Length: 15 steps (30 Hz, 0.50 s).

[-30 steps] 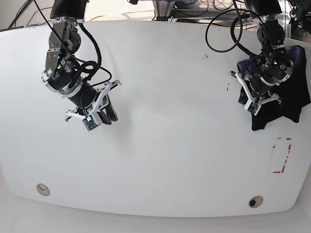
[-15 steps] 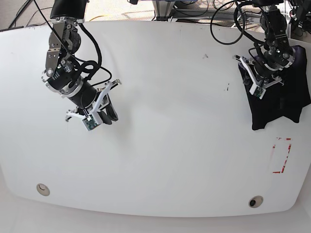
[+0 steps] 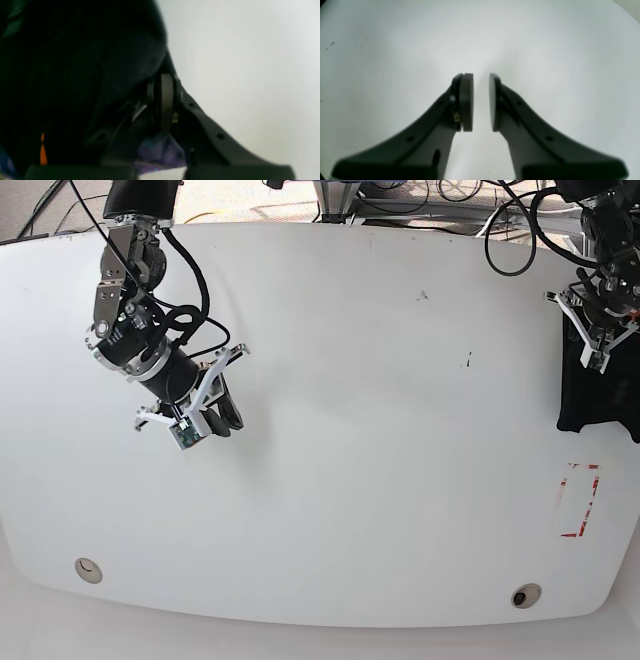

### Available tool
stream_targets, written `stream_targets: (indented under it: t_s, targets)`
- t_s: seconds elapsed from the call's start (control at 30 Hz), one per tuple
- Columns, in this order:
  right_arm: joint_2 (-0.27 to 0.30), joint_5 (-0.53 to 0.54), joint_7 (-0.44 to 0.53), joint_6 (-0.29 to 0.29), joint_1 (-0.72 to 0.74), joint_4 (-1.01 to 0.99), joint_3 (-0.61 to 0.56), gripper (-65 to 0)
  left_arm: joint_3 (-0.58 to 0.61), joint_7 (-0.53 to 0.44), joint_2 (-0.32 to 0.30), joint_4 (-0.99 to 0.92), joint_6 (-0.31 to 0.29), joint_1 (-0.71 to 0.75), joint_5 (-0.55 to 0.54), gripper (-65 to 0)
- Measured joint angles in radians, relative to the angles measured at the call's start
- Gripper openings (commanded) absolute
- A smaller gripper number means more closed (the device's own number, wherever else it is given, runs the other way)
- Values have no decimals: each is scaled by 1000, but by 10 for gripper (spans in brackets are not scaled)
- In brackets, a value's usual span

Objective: Layout the t-shirt on the table in an organized manner, then fold the t-shirt properly
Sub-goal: 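Slide the folded shirt with the left gripper to the table edge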

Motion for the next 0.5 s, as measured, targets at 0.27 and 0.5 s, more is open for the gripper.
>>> stream_targets:
  t_s: [0.27, 0.5]
  targets:
    - [0, 0, 0, 0, 0, 0, 0, -547, 3, 5, 19, 85, 3, 0, 1, -633]
    - [0, 0, -2, 0, 0, 15, 0, -549, 42, 3, 105, 206, 3, -5, 4, -633]
